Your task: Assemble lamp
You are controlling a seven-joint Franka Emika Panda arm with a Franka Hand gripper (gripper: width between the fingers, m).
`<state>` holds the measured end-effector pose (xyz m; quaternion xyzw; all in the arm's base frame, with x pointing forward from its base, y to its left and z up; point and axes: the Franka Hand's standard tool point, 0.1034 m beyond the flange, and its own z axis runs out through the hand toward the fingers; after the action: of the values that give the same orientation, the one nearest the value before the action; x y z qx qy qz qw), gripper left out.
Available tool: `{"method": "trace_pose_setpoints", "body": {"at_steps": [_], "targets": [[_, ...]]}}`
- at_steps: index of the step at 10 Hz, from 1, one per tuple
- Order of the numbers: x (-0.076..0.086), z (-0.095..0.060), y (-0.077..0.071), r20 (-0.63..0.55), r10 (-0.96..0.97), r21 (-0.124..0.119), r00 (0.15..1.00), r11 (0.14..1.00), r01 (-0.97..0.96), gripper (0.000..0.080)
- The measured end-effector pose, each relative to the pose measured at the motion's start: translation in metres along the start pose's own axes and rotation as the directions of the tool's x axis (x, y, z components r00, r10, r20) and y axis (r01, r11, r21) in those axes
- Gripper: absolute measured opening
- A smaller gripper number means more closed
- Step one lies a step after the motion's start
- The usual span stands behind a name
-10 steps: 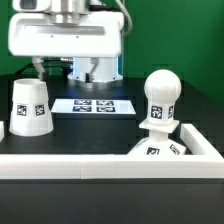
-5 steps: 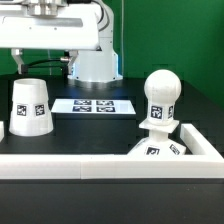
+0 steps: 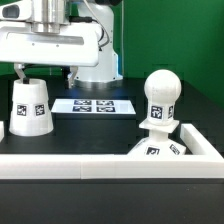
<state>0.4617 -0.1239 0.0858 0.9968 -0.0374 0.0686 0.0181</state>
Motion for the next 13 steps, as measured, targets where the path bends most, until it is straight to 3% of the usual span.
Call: {"method": "trace_pose_setpoints", "body": {"at_steps": [3, 5, 6, 7, 8, 9, 10, 13], "targets": [[-0.005, 0.012, 0.001, 0.013, -0.004, -0.01, 1.0, 1.0, 0.004, 0.0699], [0.0, 0.01, 0.001, 0.014, -0.004, -0.006, 1.0, 1.0, 0.004, 0.0442], [0.0, 0.01, 0.0, 0.014, -0.006, -0.006, 1.0, 1.0, 0.006, 0.0442], [-0.001, 0.011, -0.002, 0.016, -0.009, -0.006, 1.0, 1.0, 0.009, 0.0258], [-0.001, 0.011, -0.002, 0.017, -0.01, -0.006, 1.0, 1.0, 0.01, 0.0124], [0.0, 0.011, -0.003, 0.014, -0.012, -0.006, 1.0, 1.0, 0.012, 0.0124], [0.001, 0.011, -0.005, 0.012, -0.017, -0.007, 1.0, 1.0, 0.017, 0.0044], [0.005, 0.011, -0.023, -0.012, -0.037, -0.012, 0.999, 0.999, 0.037, 0.0044]]}}
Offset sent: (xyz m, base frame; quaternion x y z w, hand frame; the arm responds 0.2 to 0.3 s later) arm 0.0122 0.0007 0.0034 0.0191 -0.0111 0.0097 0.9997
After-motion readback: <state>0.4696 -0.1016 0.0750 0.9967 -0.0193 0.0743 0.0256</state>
